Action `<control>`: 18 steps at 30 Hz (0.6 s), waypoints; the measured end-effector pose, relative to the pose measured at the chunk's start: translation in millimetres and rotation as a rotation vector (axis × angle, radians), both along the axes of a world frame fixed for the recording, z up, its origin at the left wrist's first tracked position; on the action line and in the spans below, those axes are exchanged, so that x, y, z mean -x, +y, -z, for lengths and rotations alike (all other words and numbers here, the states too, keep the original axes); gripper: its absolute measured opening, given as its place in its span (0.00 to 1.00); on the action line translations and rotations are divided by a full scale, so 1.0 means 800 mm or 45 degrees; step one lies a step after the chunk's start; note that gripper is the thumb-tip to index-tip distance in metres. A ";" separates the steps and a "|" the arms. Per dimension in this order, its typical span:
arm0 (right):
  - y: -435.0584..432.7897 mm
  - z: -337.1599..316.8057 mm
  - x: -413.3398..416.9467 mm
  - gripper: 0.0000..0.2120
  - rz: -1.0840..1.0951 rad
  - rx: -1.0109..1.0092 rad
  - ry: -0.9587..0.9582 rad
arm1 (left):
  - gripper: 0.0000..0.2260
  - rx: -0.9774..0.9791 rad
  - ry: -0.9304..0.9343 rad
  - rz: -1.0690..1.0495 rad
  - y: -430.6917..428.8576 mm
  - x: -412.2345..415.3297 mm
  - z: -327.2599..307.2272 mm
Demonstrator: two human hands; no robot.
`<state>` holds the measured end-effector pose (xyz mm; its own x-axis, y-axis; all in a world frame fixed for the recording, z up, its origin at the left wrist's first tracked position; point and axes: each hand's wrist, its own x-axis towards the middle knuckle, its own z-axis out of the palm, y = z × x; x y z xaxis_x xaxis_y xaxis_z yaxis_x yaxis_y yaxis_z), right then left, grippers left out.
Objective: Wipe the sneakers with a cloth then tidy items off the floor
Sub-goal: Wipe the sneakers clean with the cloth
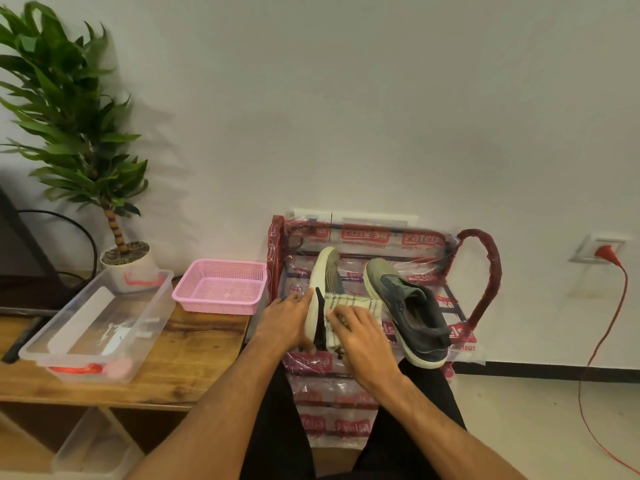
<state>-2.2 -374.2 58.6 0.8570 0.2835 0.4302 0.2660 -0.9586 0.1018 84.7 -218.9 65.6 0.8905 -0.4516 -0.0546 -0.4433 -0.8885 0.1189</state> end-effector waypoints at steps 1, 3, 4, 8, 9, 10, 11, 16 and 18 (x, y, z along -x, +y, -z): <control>0.003 -0.001 -0.006 0.35 0.045 -0.029 0.020 | 0.55 -0.001 0.009 -0.003 0.001 0.000 0.001; 0.013 0.005 -0.014 0.38 0.104 -0.046 0.102 | 0.55 0.003 0.014 -0.011 0.002 0.000 0.001; 0.020 0.011 -0.015 0.40 0.121 -0.053 0.145 | 0.54 0.008 0.007 -0.011 0.002 0.000 0.001; 0.038 0.029 -0.004 0.40 0.113 -0.128 0.197 | 0.48 0.025 -0.040 -0.003 0.000 0.002 0.000; 0.038 0.033 -0.001 0.40 0.111 -0.114 0.199 | 0.48 0.026 -0.035 -0.003 0.000 0.003 0.000; 0.036 0.035 0.001 0.39 0.105 -0.098 0.191 | 0.48 0.027 -0.031 0.001 -0.001 0.004 0.000; 0.034 0.038 0.003 0.39 0.091 -0.085 0.185 | 0.49 0.027 -0.030 0.006 -0.002 0.005 -0.001; 0.004 0.036 0.011 0.41 -0.054 -0.011 0.294 | 0.53 0.024 -0.014 0.011 -0.002 0.006 -0.004; -0.016 0.029 0.014 0.39 -0.157 -0.008 0.332 | 0.54 0.004 -0.005 0.014 -0.003 0.006 -0.006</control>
